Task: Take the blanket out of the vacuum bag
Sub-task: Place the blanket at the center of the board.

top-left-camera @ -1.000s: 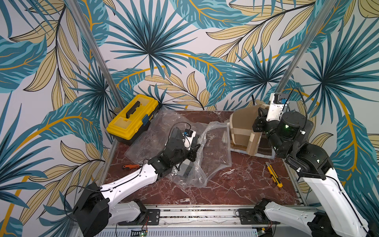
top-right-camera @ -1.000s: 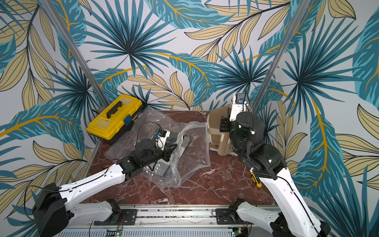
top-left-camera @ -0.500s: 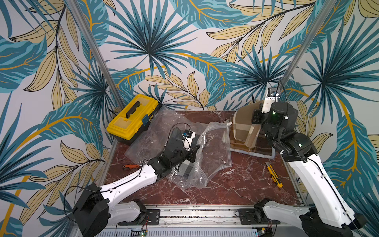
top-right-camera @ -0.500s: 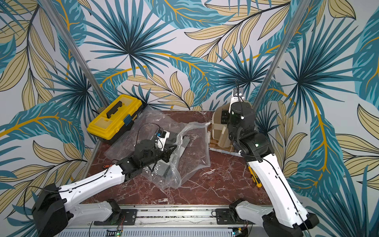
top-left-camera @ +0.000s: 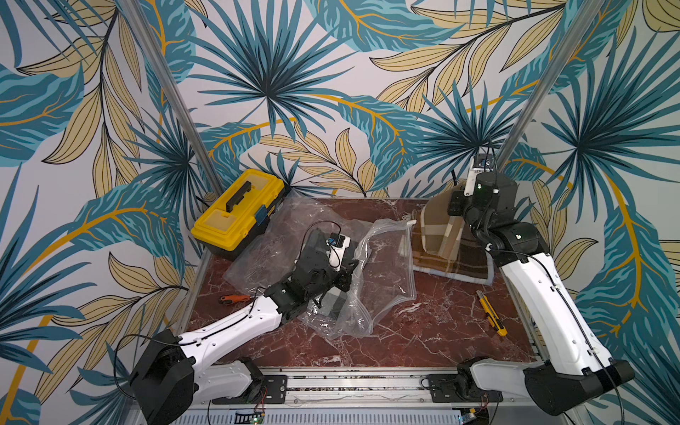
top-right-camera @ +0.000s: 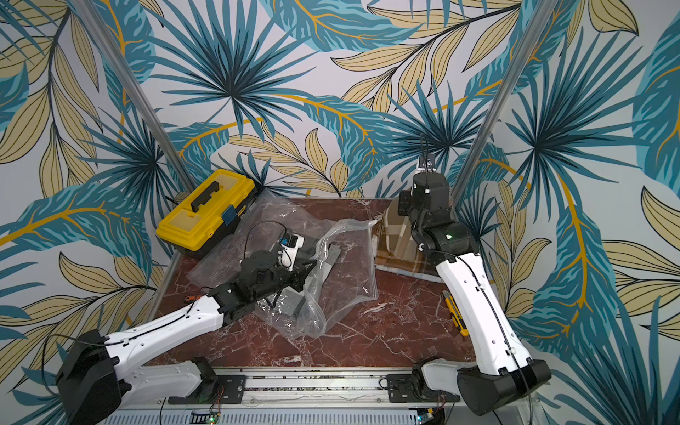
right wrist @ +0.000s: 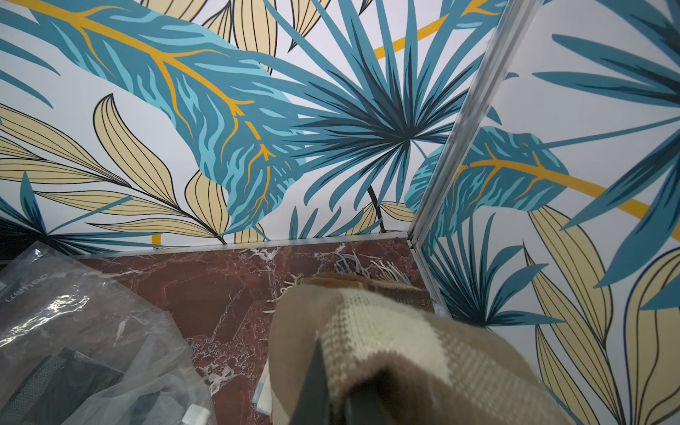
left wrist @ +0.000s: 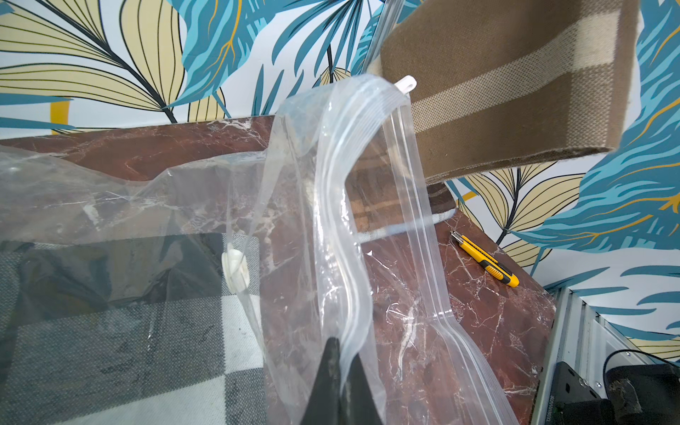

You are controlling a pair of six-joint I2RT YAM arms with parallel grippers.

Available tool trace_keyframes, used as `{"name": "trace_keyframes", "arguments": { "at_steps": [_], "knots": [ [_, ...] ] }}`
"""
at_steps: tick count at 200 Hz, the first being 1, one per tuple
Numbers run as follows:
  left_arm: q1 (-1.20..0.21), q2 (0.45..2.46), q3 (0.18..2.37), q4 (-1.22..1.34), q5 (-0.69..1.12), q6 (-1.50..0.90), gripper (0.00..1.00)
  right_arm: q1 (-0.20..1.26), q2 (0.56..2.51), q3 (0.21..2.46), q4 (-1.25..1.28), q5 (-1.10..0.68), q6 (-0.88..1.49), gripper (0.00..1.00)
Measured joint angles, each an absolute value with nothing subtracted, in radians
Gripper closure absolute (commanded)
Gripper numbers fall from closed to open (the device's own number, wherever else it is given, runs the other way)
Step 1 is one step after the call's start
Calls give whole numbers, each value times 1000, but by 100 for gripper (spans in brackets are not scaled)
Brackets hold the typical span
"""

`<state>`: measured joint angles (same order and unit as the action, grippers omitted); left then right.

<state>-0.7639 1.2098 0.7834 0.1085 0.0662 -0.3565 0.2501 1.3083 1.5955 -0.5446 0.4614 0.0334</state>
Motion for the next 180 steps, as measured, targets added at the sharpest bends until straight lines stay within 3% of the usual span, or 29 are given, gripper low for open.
{"name": "trace_keyframes", "arguments": {
  "at_steps": [180],
  "knots": [
    [-764, 1193, 746, 118, 31, -368, 100, 179, 1670, 1832, -385, 435, 22, 100]
  ]
}}
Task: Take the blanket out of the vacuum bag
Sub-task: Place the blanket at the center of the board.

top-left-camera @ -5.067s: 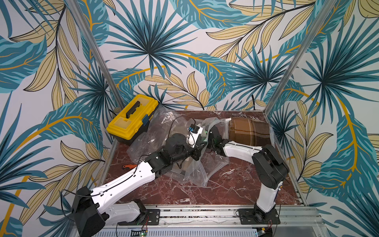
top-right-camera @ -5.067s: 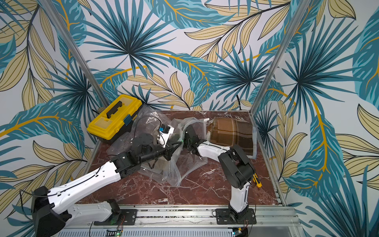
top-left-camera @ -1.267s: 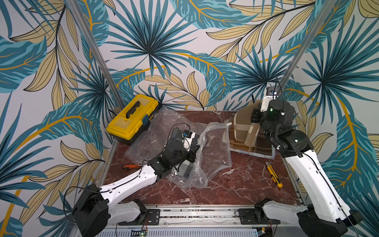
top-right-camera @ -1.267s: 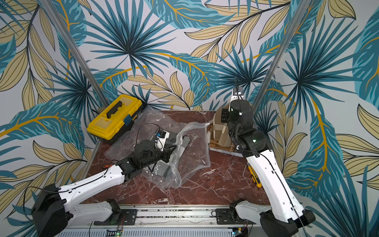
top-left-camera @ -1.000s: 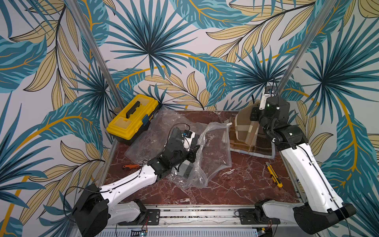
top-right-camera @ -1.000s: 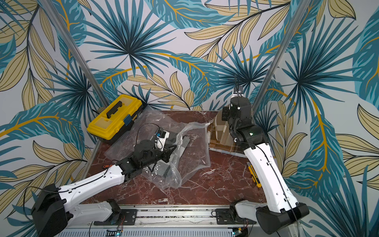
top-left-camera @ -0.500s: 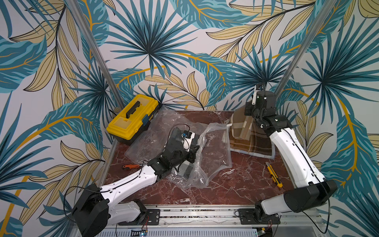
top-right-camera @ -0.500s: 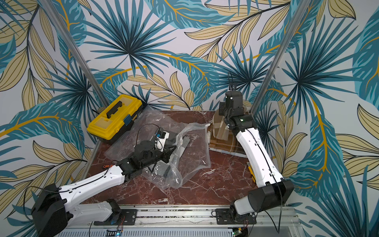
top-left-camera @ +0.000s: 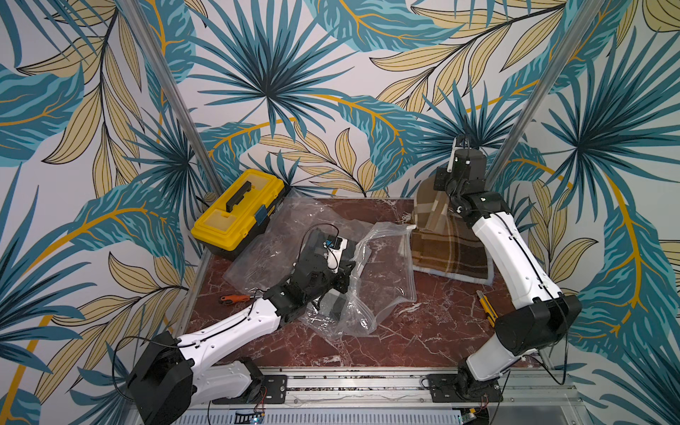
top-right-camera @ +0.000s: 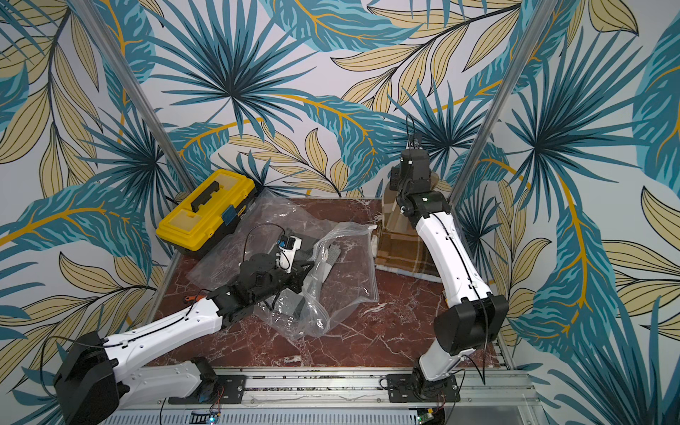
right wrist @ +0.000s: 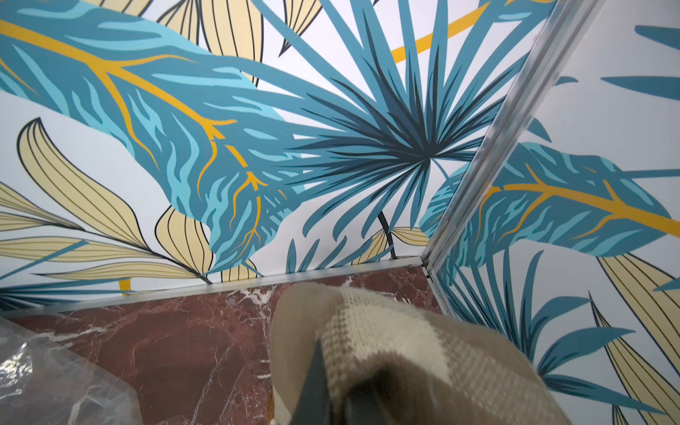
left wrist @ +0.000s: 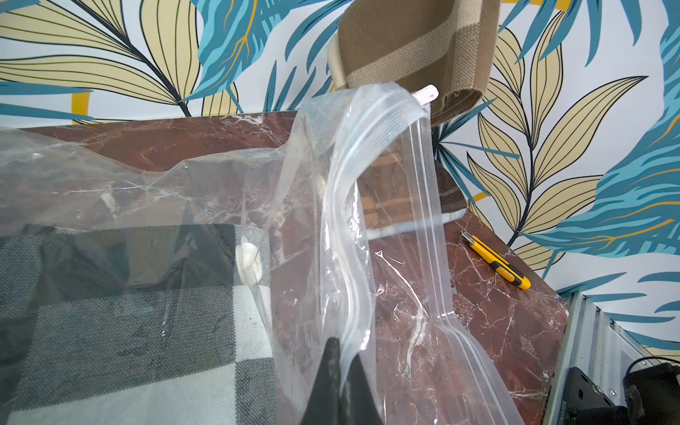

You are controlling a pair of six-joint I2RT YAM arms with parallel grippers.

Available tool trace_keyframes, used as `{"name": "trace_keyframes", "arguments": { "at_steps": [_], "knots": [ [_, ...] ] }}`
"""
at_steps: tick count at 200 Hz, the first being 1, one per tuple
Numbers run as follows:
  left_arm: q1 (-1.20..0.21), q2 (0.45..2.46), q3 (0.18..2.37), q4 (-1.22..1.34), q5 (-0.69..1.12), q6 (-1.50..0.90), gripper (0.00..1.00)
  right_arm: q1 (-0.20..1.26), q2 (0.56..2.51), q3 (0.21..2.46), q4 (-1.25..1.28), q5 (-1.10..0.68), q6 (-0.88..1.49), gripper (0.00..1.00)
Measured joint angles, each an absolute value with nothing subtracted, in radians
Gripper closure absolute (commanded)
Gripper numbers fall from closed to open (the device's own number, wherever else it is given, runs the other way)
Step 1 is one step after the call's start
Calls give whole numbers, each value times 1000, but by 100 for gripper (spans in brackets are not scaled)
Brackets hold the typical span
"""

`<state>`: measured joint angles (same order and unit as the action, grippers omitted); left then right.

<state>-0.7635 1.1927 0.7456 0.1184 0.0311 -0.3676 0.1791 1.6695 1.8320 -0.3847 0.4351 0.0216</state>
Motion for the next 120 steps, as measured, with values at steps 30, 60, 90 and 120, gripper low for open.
{"name": "trace_keyframes", "arguments": {
  "at_steps": [30, 60, 90, 120],
  "knots": [
    [-754, 1193, 741, 118, 29, -367, 100, 169, 1754, 1914, -352, 451, 23, 100],
    [-751, 1193, 741, 114, 30, -366, 100, 154, 1834, 1970, -334, 468, 33, 100],
    [-749, 1189, 741, 102, 29, -364, 100, 139, 1907, 2019, -334, 477, 53, 100],
    [-743, 1177, 741, 91, 29, -364, 100, 130, 1962, 2065, -334, 480, 71, 100]
  ]
}}
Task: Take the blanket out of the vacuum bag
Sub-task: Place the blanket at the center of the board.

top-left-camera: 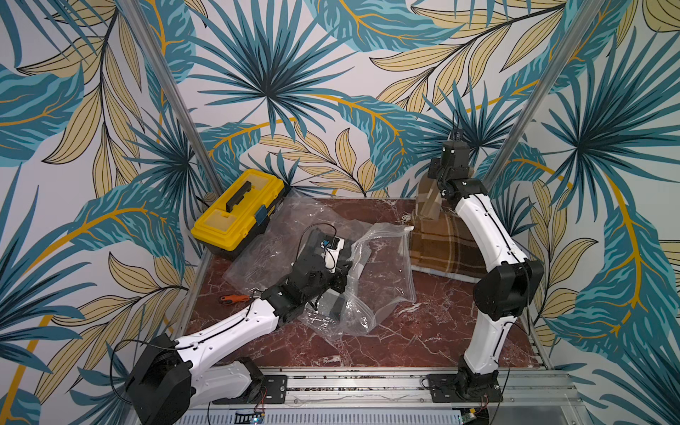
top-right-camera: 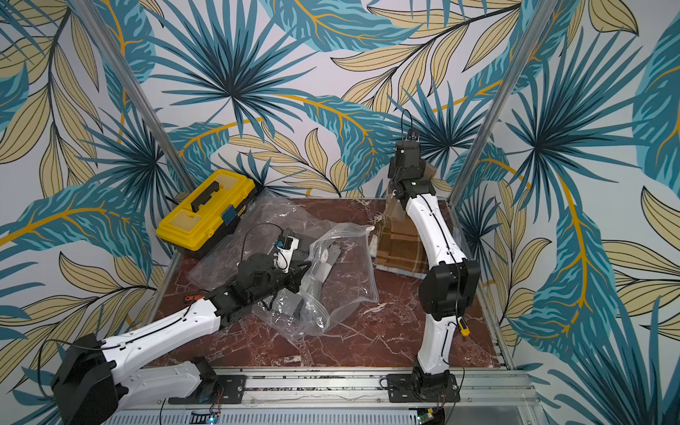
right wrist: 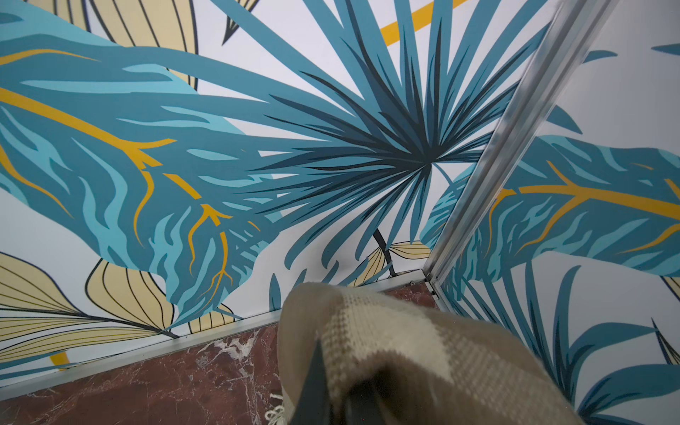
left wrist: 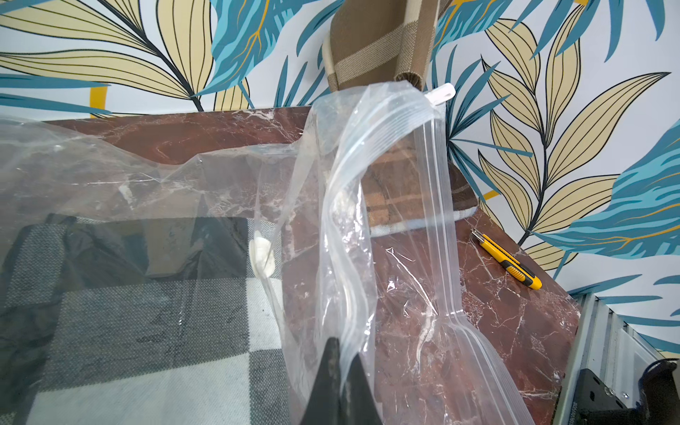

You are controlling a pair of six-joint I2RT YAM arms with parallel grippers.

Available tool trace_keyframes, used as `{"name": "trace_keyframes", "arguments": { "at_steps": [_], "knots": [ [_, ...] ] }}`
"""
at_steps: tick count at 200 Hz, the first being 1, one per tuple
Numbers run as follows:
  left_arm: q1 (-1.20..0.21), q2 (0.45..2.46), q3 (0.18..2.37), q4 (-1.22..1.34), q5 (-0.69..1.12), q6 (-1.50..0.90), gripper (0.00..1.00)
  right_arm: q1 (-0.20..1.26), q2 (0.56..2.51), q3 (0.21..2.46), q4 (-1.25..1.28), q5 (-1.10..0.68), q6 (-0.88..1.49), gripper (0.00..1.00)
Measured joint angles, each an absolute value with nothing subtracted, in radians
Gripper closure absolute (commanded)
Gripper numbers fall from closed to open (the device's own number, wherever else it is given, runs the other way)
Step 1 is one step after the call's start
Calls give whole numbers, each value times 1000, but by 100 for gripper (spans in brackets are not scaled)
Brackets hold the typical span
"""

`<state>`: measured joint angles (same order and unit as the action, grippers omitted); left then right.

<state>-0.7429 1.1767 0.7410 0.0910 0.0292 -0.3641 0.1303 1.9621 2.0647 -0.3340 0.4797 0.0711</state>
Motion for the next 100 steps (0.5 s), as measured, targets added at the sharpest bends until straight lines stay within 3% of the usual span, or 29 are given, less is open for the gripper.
{"name": "trace_keyframes", "arguments": {
  "at_steps": [74, 100],
  "knots": [
    [-731, 1188, 741, 94, 34, -365, 100, 124, 2012, 2139, -334, 499, 75, 100],
    [-731, 1209, 741, 105, 47, -367, 100, 113, 1968, 2000, -283, 516, 115, 100]
  ]
}}
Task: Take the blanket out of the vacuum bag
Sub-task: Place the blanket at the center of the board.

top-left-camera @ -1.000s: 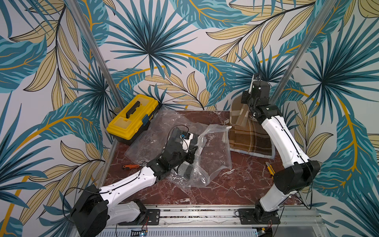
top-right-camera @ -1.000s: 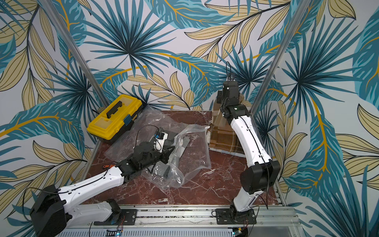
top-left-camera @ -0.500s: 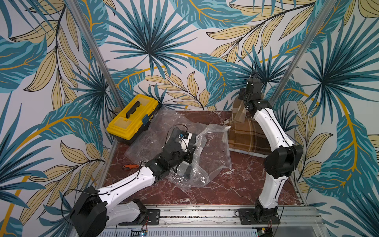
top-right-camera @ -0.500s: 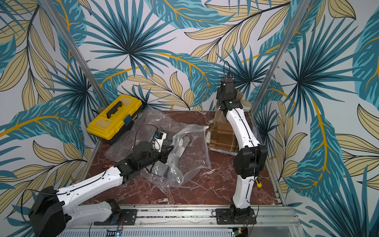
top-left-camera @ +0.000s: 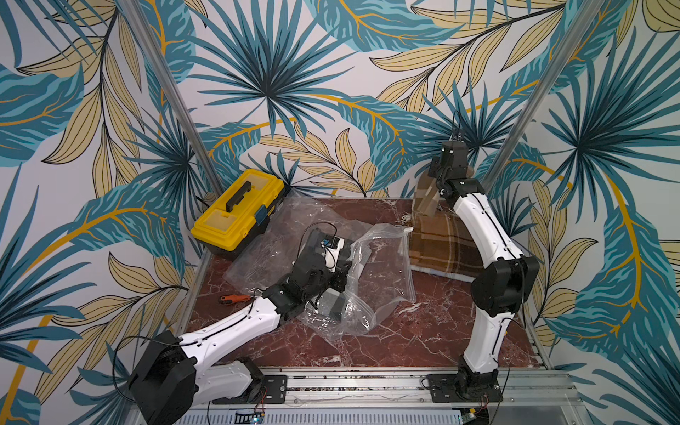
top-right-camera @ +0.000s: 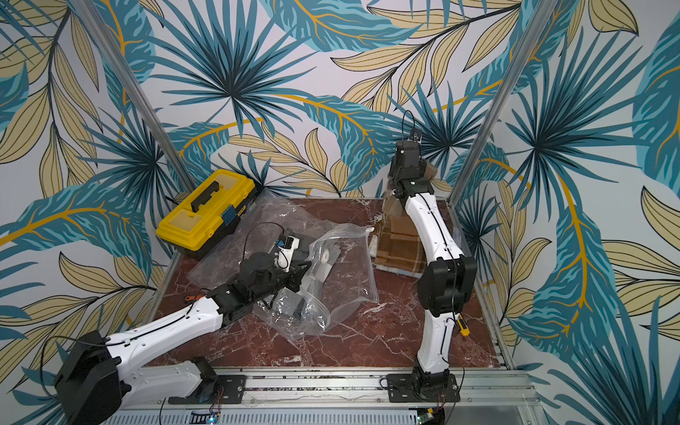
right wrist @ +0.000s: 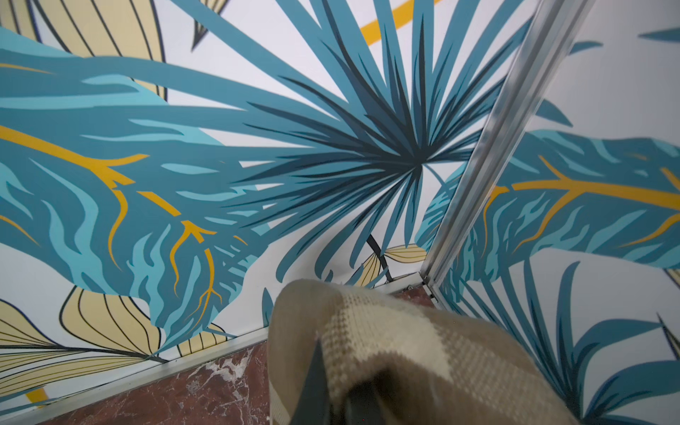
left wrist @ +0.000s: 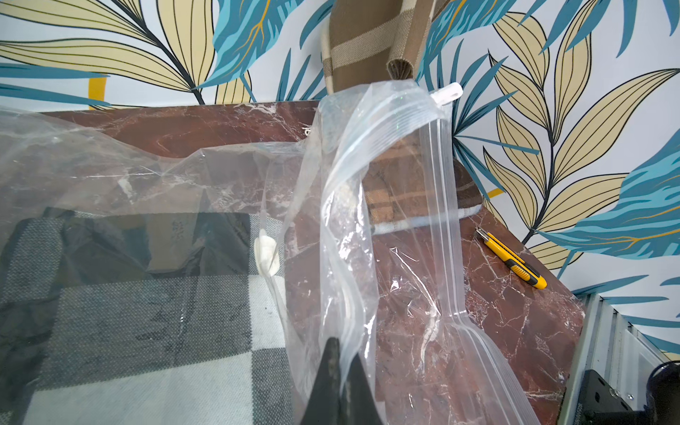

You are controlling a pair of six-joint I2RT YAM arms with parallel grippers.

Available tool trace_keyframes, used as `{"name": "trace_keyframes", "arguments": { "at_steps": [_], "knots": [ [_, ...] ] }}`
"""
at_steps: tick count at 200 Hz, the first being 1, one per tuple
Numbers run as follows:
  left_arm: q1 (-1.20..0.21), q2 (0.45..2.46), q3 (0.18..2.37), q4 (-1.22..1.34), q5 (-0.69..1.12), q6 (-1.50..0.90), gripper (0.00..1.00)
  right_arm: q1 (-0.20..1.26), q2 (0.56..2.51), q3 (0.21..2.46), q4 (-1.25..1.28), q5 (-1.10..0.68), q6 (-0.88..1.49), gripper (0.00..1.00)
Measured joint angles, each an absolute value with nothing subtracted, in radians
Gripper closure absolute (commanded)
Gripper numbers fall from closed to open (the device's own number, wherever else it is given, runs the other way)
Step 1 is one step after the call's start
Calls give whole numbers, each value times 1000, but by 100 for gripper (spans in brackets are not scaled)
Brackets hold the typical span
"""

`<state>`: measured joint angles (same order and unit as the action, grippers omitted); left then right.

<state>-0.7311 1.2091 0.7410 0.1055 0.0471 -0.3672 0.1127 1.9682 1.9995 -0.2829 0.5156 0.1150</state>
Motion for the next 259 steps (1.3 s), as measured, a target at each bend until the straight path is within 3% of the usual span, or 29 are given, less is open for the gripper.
{"name": "trace_keyframes", "arguments": {
  "at_steps": [70, 171, 259],
  "knots": [
    [-731, 1224, 741, 115, 78, -367, 100, 78, 1776, 1531, -187, 575, 220, 100],
    [-731, 1245, 741, 144, 125, -375, 100, 67, 1540, 1175, -101, 664, 228, 100],
    [-731, 1253, 741, 152, 155, -391, 100, 45, 1451, 962, -122, 712, 285, 100]
  ]
}}
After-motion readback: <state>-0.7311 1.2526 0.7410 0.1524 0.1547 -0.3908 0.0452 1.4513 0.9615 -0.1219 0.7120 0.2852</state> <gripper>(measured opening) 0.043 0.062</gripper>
